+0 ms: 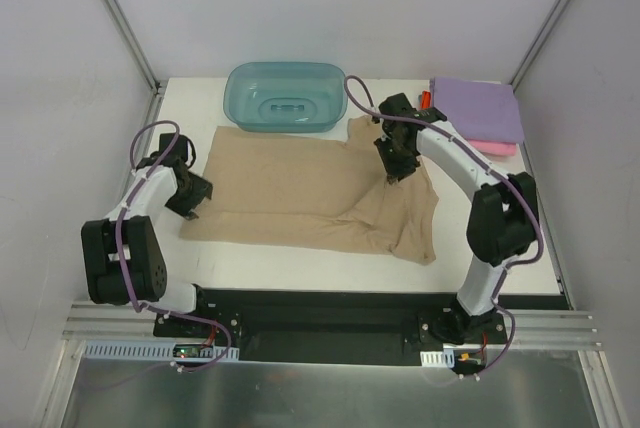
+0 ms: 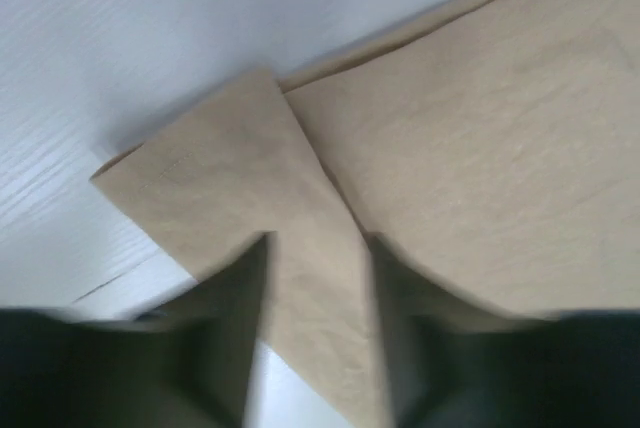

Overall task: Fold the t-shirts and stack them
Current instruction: Fold the tshirt

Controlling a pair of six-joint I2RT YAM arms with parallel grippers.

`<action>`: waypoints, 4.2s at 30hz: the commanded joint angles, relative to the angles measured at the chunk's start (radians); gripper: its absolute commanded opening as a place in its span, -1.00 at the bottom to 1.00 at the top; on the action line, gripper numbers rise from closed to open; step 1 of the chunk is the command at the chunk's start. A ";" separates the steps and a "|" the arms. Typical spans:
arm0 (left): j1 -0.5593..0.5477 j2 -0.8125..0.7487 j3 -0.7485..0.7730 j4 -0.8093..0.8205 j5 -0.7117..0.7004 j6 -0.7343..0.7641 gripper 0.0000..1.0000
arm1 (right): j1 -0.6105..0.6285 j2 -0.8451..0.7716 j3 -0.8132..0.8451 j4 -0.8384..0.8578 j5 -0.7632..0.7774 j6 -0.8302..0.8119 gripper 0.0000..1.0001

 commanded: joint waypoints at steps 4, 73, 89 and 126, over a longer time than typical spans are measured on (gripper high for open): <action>0.006 0.061 0.099 0.010 0.034 0.065 0.99 | -0.040 0.121 0.180 0.020 0.035 -0.055 0.32; 0.038 -0.342 -0.077 -0.053 0.130 0.132 0.99 | -0.035 -0.547 -0.595 0.224 -0.364 0.256 0.75; 0.038 -0.276 -0.082 -0.037 0.129 0.140 0.99 | 0.114 -0.116 -0.532 0.460 -0.330 0.458 -0.02; 0.003 -0.177 -0.065 0.081 0.277 0.131 0.99 | 0.195 -0.217 -0.382 0.357 -0.066 0.425 0.93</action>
